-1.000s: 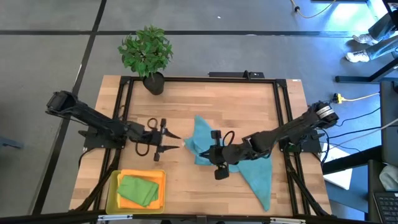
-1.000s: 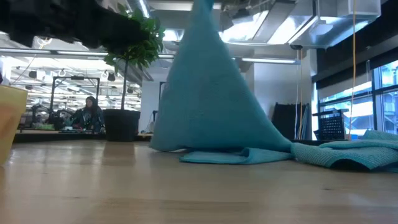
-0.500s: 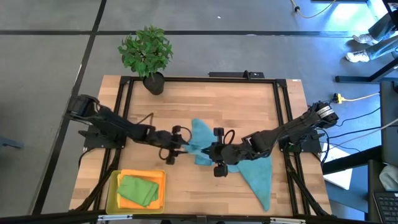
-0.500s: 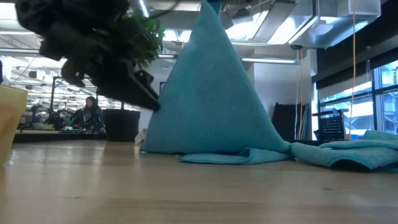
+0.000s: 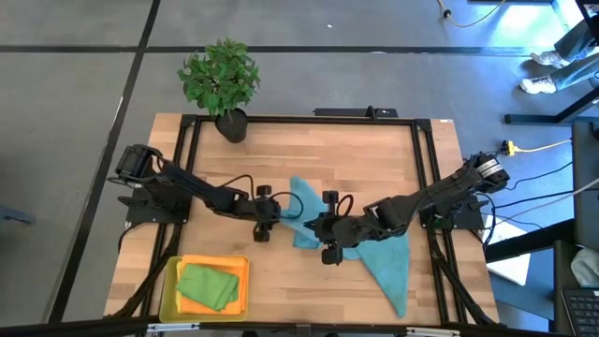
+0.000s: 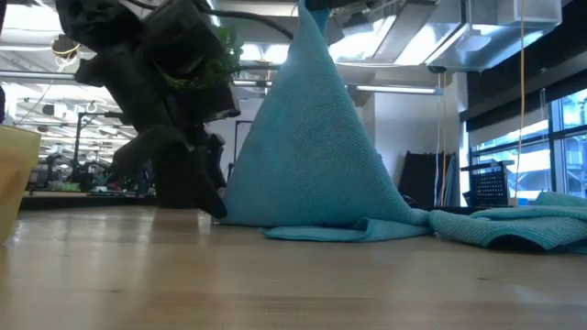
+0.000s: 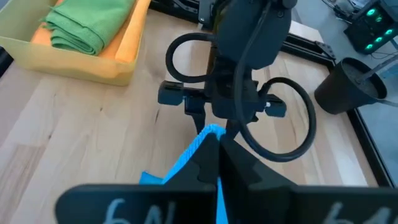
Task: Fold microfiber towels
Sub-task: Fold the top blue microfiber cloth
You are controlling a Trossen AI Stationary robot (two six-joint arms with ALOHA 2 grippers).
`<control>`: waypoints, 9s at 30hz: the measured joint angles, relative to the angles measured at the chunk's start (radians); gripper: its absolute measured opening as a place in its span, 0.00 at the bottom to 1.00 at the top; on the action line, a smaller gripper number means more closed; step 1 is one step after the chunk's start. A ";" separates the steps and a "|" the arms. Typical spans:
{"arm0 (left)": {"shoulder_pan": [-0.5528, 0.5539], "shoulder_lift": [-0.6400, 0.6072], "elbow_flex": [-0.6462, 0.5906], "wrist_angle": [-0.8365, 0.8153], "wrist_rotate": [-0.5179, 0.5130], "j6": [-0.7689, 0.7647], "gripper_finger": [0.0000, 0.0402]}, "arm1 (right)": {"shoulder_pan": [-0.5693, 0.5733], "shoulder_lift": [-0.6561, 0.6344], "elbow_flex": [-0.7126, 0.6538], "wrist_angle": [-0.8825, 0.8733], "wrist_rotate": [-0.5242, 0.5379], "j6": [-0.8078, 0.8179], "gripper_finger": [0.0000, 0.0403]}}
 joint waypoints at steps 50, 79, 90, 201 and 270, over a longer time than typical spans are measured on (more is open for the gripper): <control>0.051 -0.652 0.470 -0.725 -0.546 0.269 0.00 | -0.241 -0.200 0.120 -0.071 0.276 -0.163 0.01; 0.463 -0.567 0.555 -0.686 -0.351 0.575 0.00 | -0.518 -0.200 0.289 -0.280 0.239 -0.210 0.01; 0.372 -0.643 0.555 -0.883 -0.210 0.411 0.00 | -0.351 -0.200 0.258 -0.418 0.189 -0.052 0.01; 0.171 -0.563 -0.140 -0.377 0.093 0.109 0.31 | -0.421 0.258 -0.065 -0.053 -0.177 0.202 0.32; 0.008 -0.301 0.121 -0.370 0.257 0.183 0.31 | -0.185 0.127 -0.315 0.166 -0.468 0.257 0.02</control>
